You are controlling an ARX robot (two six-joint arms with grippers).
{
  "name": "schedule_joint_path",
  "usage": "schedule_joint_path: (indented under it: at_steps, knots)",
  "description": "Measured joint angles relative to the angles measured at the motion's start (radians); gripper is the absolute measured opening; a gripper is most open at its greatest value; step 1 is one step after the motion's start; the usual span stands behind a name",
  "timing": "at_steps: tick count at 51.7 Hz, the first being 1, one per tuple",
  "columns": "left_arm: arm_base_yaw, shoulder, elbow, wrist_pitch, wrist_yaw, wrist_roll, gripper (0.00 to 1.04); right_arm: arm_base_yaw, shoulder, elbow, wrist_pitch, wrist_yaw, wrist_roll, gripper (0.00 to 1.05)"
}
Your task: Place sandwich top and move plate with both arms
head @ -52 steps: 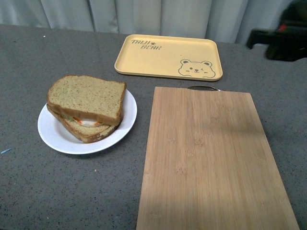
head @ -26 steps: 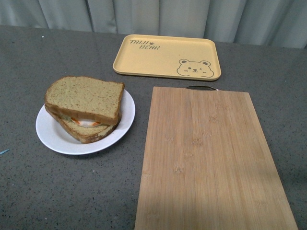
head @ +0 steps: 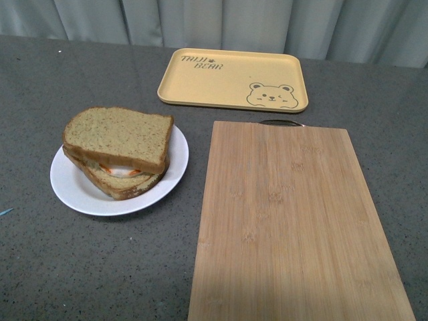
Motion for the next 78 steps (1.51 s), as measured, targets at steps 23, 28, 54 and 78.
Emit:
schedule_joint_path:
  at_steps: [23, 28, 54, 78]
  knots:
    - [0.000, 0.000, 0.000, 0.000, 0.000, 0.000, 0.98, -0.001, -0.341, -0.013, -0.307, -0.005, 0.000, 0.01]
    - [0.000, 0.000, 0.000, 0.000, 0.000, 0.000, 0.98, -0.001, -0.381, -0.013, -0.346, -0.005, 0.000, 0.01]
    - [0.000, 0.000, 0.000, 0.000, 0.000, 0.000, 0.98, -0.001, -0.553, -0.013, -0.514, -0.005, 0.000, 0.01]
    - [0.000, 0.000, 0.000, 0.000, 0.000, 0.000, 0.98, -0.001, -0.781, -0.012, -0.749, -0.008, 0.000, 0.01]
